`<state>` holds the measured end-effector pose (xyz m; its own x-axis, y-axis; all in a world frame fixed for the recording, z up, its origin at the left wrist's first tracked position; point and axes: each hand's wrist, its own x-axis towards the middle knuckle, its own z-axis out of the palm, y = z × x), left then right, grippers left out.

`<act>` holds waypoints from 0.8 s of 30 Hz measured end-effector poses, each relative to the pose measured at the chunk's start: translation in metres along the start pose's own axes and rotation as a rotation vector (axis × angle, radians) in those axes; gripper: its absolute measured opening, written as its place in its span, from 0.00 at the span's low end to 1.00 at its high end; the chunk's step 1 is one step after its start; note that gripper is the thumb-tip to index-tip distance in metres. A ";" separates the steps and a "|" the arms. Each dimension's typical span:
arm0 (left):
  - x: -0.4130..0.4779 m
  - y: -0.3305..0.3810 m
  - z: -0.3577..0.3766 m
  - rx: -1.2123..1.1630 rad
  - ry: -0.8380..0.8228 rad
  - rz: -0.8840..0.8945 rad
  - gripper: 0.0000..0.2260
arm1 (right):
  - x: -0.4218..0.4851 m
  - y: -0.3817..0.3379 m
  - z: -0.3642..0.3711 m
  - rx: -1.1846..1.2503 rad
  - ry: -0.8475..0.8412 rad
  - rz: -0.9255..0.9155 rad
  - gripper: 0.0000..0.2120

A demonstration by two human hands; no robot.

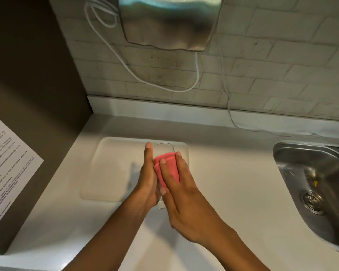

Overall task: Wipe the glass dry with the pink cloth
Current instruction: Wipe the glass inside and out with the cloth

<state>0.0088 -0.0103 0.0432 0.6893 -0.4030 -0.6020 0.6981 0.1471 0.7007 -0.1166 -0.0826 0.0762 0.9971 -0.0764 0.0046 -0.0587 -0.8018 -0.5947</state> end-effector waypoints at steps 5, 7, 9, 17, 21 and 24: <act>-0.013 -0.004 0.005 0.068 -0.023 0.009 0.40 | 0.019 0.003 -0.013 0.215 0.064 0.067 0.28; -0.018 0.001 0.005 0.111 -0.027 0.036 0.43 | 0.021 0.004 -0.016 0.360 0.097 0.094 0.27; -0.023 0.007 0.005 0.138 -0.028 0.063 0.44 | 0.018 0.005 -0.017 0.440 0.103 0.126 0.27; -0.027 0.016 0.016 0.236 -0.032 0.217 0.35 | 0.008 -0.003 -0.011 0.358 0.198 0.064 0.28; -0.024 0.015 0.012 0.342 0.074 0.314 0.38 | 0.009 -0.005 -0.007 0.296 0.227 0.031 0.29; -0.026 0.012 0.010 0.381 0.133 0.351 0.37 | 0.011 -0.006 -0.005 0.281 0.242 0.034 0.29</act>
<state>-0.0024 -0.0069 0.0710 0.9048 -0.2665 -0.3322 0.3182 -0.0955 0.9432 -0.1051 -0.0820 0.0837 0.9523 -0.2651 0.1513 -0.0420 -0.6049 -0.7952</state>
